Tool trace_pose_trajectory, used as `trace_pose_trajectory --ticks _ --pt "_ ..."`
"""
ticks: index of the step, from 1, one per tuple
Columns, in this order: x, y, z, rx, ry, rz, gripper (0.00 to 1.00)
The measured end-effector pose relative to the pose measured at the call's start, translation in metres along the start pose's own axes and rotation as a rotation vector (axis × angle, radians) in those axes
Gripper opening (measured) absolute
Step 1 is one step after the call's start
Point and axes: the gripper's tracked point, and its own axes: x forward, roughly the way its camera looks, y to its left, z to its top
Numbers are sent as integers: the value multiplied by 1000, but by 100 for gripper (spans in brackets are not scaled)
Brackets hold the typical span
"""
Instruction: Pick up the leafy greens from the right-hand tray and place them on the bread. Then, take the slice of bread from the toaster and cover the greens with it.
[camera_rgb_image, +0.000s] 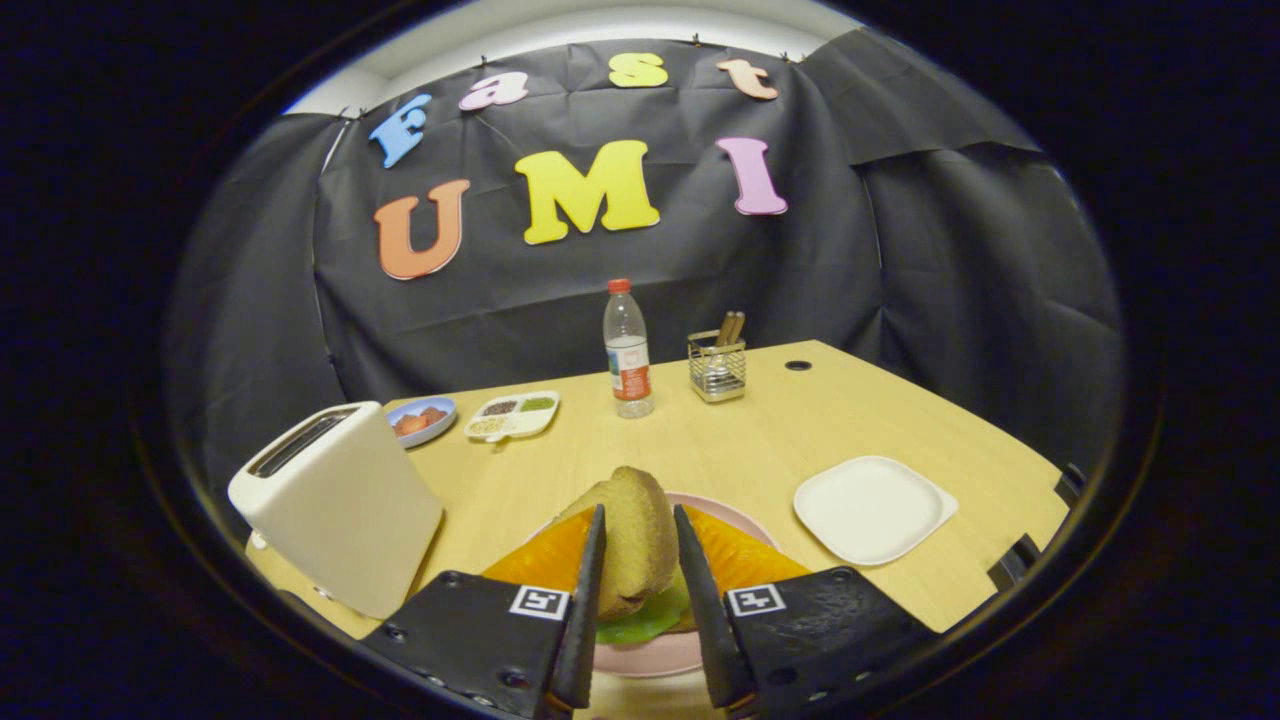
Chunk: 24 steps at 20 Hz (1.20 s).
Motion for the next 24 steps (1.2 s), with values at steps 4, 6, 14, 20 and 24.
trace_pose_trajectory --ticks 4,6,14,20,24 --pt "4 -24 15 -13 -55 -11 65" --pt "4 -35 29 -45 -99 -4 77" --pt "-28 -71 112 -173 -316 134 97" --pt "-74 -107 157 -176 -452 142 97" --pt "-90 -113 162 -149 -449 174 97"
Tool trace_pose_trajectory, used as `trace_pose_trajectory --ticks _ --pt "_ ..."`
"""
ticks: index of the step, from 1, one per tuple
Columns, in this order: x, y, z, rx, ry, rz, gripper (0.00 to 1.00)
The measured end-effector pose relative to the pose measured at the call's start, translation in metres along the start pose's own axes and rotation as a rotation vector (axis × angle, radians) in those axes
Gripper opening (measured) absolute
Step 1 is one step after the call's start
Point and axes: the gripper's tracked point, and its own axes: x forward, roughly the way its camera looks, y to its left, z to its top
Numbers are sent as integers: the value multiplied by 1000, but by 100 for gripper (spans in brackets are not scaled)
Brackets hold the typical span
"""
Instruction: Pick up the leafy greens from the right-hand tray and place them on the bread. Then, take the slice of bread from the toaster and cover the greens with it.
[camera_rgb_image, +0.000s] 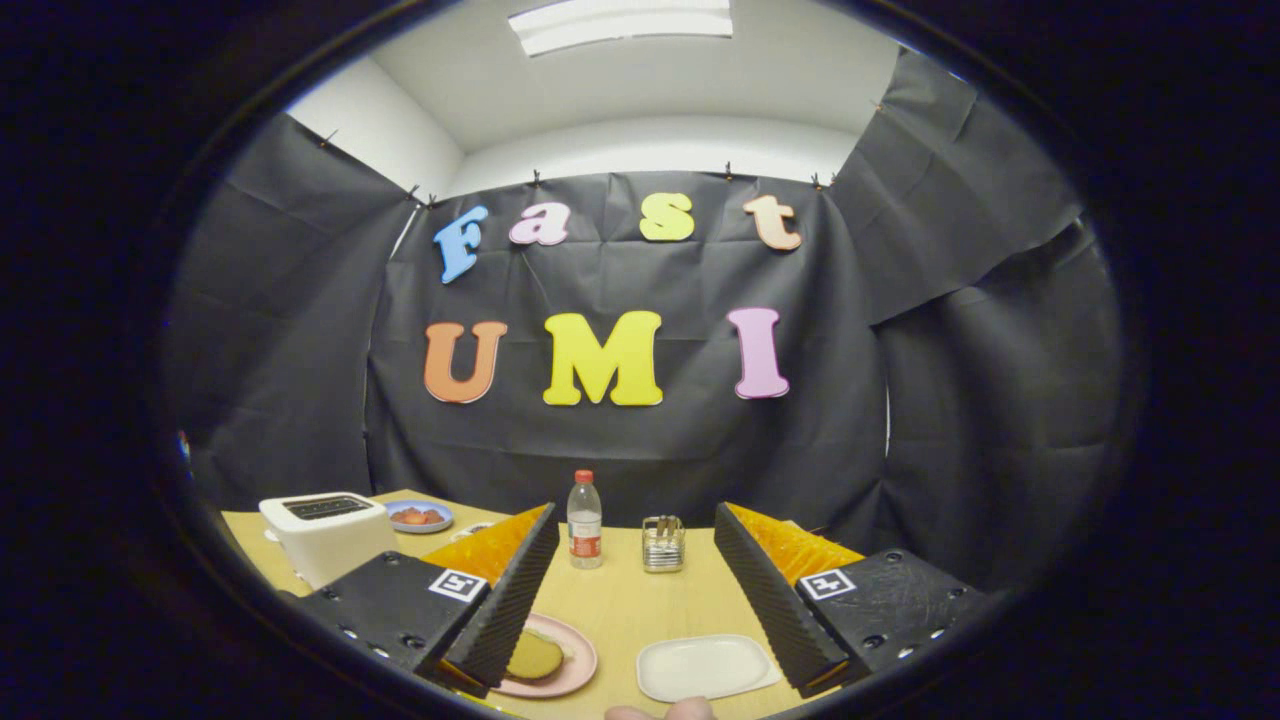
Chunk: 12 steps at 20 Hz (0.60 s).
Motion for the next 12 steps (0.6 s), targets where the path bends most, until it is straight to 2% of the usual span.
trace_pose_trajectory --ticks 6,12 --pt "-13 -18 -1 -1 11 -43 97" --pt "-25 -2 -6 15 12 -92 96"
